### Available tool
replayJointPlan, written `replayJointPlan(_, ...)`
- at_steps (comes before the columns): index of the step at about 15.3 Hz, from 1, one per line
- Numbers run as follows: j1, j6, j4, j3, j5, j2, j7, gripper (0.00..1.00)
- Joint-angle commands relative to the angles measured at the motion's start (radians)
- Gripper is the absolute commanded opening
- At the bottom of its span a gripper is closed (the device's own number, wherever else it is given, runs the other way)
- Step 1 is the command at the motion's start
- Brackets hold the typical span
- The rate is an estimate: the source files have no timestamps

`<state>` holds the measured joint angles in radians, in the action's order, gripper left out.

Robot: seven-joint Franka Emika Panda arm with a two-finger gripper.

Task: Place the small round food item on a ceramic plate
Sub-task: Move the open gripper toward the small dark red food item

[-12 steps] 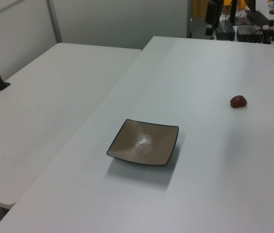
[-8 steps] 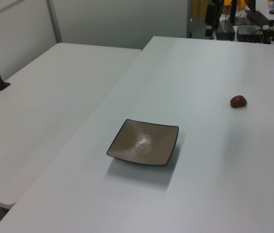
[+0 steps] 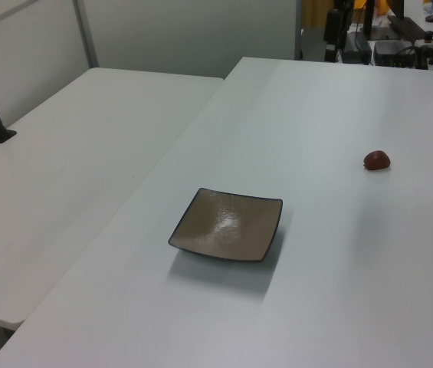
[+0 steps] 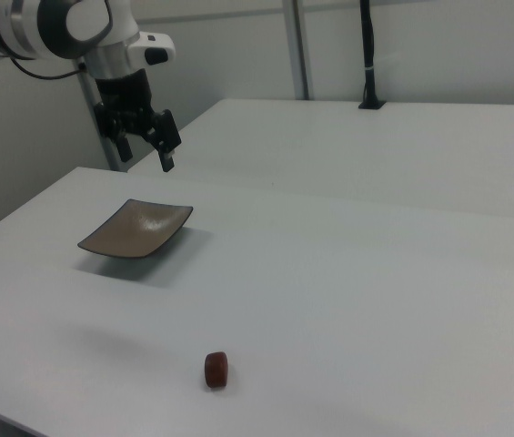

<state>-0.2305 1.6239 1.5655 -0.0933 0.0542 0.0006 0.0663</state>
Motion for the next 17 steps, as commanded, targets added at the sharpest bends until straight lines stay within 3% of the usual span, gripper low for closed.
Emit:
replayJointPlan(1, -0.015, 0.036, 0.053, -0.006, -0.002, -0.021, -0.072, 1.00)
replayJointPlan(4, -0.006, 0.033, 0.099, -0.006, -0.004, -0.021, -0.354, 1.00)
replayJointPlan(6, -0.004, 0.033, 0.126, -0.006, -0.011, -0.019, -0.463, 1.00)
replayJointPlan(12, 0.010, 0.057, 0.231, -0.008, -0.020, -0.021, -0.488, 1.00)
replayJointPlan(17, 0.017, 0.198, 0.356, -0.008, -0.093, -0.021, -0.493, 1.00)
